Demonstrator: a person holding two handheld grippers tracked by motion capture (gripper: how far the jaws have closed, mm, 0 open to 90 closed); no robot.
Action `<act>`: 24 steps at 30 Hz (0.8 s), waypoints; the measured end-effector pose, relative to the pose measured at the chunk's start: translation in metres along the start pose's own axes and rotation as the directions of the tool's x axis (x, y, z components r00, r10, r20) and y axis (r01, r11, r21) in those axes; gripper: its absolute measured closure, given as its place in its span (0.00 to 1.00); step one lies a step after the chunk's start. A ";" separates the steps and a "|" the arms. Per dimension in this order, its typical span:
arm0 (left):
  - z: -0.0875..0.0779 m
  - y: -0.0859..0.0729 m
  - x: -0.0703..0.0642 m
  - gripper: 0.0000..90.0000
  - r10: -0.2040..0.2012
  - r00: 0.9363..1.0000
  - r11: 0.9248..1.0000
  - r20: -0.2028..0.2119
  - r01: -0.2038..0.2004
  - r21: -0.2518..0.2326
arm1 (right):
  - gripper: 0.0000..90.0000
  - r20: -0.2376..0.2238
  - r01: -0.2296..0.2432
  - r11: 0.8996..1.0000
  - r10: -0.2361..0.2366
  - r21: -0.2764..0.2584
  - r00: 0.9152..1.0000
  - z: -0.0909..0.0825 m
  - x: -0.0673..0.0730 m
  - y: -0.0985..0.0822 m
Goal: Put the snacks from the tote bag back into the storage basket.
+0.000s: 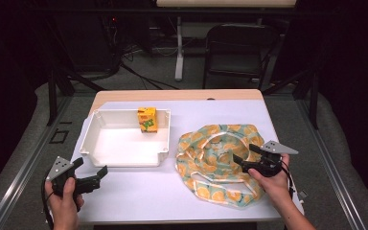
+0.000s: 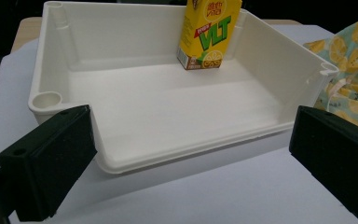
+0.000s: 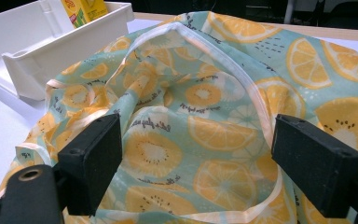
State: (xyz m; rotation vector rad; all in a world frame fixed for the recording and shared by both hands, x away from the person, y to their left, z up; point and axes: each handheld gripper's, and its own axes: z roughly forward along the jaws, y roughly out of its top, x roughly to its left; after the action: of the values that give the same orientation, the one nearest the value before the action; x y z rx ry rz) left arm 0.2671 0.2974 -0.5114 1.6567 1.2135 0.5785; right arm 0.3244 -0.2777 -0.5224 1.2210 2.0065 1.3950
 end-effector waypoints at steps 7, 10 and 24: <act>0.003 -0.002 -0.001 0.00 0.001 1.000 1.000 -0.001 -0.001 0.013 | 0.17 -0.002 0.001 1.000 -0.001 0.001 1.000 0.000 0.000 0.000; 0.005 -0.003 -0.002 0.00 0.000 1.000 1.000 -0.002 0.000 0.020 | 0.17 0.002 0.007 1.000 -0.007 0.009 1.000 0.000 0.000 0.000; 0.011 -0.006 -0.007 0.01 0.011 1.000 0.999 -0.004 -0.010 0.041 | 0.17 -0.001 0.009 1.000 -0.009 0.010 1.000 0.001 0.000 0.000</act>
State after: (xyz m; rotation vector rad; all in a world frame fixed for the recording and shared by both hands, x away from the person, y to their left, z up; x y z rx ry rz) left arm 0.2702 0.2868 -0.5202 1.6982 1.2279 0.5669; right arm 0.3248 -0.2771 -0.5226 1.2139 2.0199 1.3826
